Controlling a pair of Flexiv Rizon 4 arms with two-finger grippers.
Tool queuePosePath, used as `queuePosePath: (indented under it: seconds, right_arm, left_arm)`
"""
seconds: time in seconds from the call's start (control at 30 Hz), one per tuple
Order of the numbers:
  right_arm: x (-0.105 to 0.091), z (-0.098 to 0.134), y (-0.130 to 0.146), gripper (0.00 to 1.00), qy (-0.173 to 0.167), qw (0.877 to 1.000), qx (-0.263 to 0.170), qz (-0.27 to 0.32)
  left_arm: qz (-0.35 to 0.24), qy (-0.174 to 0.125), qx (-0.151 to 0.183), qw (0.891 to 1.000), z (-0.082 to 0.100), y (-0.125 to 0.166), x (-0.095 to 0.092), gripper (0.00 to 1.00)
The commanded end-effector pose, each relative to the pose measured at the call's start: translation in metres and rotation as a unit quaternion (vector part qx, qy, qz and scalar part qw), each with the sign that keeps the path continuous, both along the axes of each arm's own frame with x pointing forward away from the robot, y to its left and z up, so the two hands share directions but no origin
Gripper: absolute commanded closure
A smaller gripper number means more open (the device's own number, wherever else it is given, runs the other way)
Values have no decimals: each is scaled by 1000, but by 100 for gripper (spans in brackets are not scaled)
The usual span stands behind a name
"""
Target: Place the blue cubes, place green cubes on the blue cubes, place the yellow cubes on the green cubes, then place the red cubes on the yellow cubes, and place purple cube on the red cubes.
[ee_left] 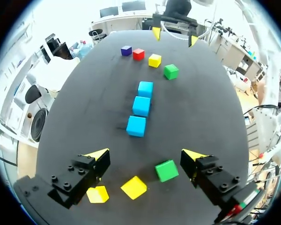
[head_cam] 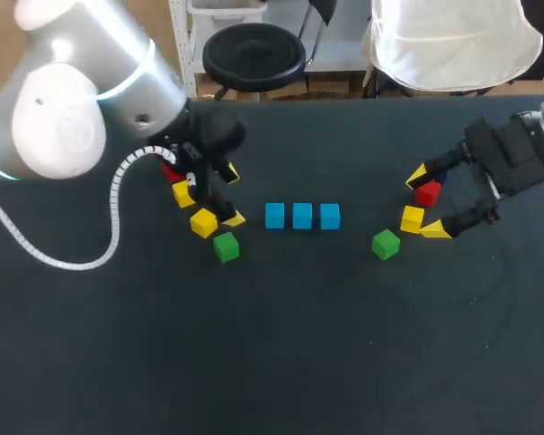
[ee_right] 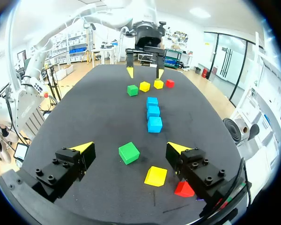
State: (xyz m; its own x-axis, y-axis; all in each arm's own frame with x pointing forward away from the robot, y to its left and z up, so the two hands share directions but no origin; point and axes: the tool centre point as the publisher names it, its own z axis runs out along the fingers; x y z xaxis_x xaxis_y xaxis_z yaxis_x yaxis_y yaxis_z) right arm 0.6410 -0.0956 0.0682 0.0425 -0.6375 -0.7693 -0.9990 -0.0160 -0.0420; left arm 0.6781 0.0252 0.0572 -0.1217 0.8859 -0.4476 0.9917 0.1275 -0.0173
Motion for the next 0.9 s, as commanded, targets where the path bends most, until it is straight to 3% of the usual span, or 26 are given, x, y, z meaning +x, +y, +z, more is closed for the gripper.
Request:
queuePosePath:
  seconds: [0.03, 0.6, 0.9]
  right_arm:
    - [0, 0, 0, 0, 0, 1000, 1, 0]
    - [0, 0, 0, 0, 0, 1000, 1, 0]
    - [0, 0, 0, 0, 0, 1000, 1, 0]
  left_arm:
    - [3, 5, -21, 1000, 5, 12, -6, 0]
    - [95, -12, 12, 995, 22, 52, -40, 0]
    - [96, -12, 11, 995, 23, 52, -41, 0]
